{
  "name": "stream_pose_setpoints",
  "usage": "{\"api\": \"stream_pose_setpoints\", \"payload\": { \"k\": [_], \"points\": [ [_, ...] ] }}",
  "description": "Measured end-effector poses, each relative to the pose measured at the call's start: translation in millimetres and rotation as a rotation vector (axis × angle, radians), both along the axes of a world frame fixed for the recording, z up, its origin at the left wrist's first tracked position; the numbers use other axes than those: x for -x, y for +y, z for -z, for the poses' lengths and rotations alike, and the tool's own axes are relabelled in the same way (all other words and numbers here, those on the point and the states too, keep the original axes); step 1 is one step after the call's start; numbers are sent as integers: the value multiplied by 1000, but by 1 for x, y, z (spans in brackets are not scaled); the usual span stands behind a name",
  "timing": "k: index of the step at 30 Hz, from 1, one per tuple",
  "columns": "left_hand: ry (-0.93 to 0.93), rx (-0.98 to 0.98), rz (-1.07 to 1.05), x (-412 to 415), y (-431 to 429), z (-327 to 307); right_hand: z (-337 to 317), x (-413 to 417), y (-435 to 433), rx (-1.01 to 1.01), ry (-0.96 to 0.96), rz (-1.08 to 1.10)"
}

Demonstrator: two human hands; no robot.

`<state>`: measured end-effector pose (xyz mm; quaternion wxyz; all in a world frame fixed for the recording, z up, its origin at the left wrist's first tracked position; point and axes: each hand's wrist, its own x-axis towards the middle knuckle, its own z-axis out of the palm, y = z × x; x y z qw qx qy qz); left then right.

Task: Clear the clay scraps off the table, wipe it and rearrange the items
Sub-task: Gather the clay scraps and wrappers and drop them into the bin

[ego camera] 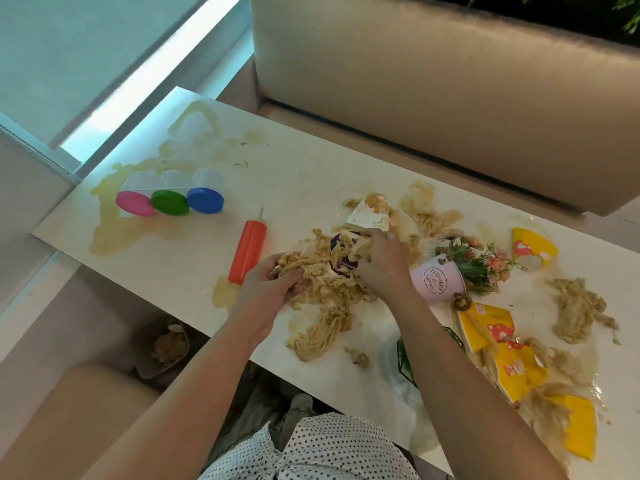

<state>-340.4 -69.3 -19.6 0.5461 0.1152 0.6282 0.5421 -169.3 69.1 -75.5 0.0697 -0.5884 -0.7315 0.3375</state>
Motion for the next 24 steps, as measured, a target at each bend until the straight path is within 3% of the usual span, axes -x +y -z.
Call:
{"api": "stream_pose_setpoints", "payload": {
  "k": [2,4,12,16,24],
  "points": [
    [18,-15,15,0,-2,-2,15,-3,14,59,-213,-6],
    [44,-27,36,1,-4,-3,23,-3,21,95,-283,16],
    [98,-28,58,1,-14,-3,37,-4,19,-56,-210,46],
    [113,-43,31,4,-16,-7,16,-5,16,-205,-59,68],
    [115,-67,-30,1,-13,-12,-61,12,-4,-366,476,276]
  ]
}}
